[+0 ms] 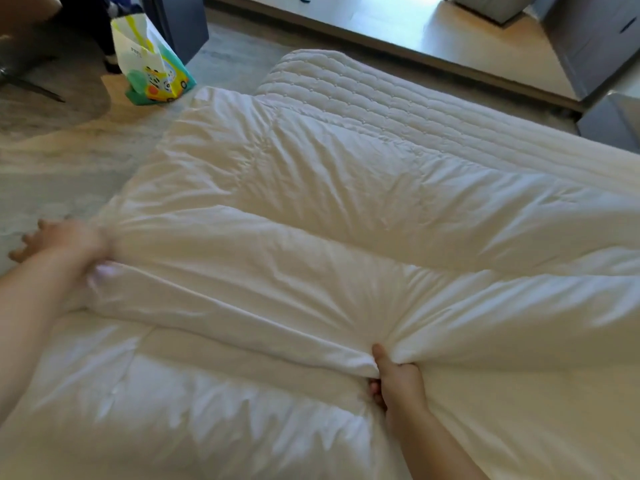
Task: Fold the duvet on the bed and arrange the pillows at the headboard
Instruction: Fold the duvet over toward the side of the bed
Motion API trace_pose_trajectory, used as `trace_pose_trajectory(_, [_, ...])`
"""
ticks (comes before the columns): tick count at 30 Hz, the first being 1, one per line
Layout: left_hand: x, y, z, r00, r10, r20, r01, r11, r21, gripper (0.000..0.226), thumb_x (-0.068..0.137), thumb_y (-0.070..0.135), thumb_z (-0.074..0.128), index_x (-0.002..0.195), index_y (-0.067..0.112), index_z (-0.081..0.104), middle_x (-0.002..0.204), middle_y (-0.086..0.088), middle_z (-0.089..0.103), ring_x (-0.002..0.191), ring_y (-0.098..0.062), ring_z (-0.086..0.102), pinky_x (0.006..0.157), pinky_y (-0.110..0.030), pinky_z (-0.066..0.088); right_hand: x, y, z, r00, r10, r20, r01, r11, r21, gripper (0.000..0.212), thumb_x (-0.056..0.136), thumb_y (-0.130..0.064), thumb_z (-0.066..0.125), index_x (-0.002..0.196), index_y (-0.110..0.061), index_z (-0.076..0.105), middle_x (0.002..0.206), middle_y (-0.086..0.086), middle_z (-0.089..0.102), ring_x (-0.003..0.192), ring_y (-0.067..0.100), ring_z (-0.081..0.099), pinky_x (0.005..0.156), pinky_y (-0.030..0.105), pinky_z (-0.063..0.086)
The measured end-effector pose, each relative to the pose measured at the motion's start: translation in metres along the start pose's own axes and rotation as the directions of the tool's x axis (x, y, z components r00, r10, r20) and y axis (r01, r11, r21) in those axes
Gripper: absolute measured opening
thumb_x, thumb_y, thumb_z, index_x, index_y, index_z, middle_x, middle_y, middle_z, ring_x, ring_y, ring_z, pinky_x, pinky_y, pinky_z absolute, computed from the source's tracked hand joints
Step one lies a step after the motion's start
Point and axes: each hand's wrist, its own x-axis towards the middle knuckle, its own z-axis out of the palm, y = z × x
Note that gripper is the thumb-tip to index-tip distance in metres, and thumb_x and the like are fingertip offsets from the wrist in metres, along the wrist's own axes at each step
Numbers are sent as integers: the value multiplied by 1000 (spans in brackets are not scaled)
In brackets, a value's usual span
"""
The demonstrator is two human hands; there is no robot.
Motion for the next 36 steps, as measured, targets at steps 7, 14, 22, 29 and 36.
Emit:
trace_pose_trajectory(7, [-219,165,16,713,692,-113,-702,703,-114,57,99,45,34,153,31,20,165,-3,3,149,-27,10,115,-56,7,-5,-9,-9,993,50,107,-48,999,-26,40,90,-36,65,91,5,62,53,11,56,39,19,50,42,24,39])
trace_pose_trajectory(14, [-238,157,89,635,755,165,-773,615,159,58,99,56,10,153,42,-6,164,6,-13,150,-23,-11,117,-56,-5,15,-33,-100,906,165,390,-184,983,12,53,87,-52,58,108,-4,64,96,17,70,82,27,67,68,35,54])
trace_pose_trajectory(22, [-249,180,92,720,677,155,-694,701,162,58,100,50,22,155,34,13,164,0,7,148,-29,13,114,-56,15,104,-65,-262,995,54,81,-85,893,441,33,97,-44,50,110,-15,59,101,11,65,91,23,62,74,34,50])
trace_pose_trajectory(29, [-353,299,91,668,740,78,-724,671,-159,54,95,47,32,132,13,50,137,-20,51,123,-38,49,101,-46,40,176,-107,-363,993,-5,-114,66,843,534,27,92,-42,62,99,-15,62,105,10,68,94,25,66,68,37,56])
trace_pose_trajectory(36, [-508,408,140,464,886,9,-885,464,-49,63,98,47,14,147,15,35,151,-17,37,136,-34,38,108,-49,32,236,-128,-426,989,-45,-144,126,769,626,27,84,-37,72,97,-16,61,107,10,68,96,30,66,85,52,56])
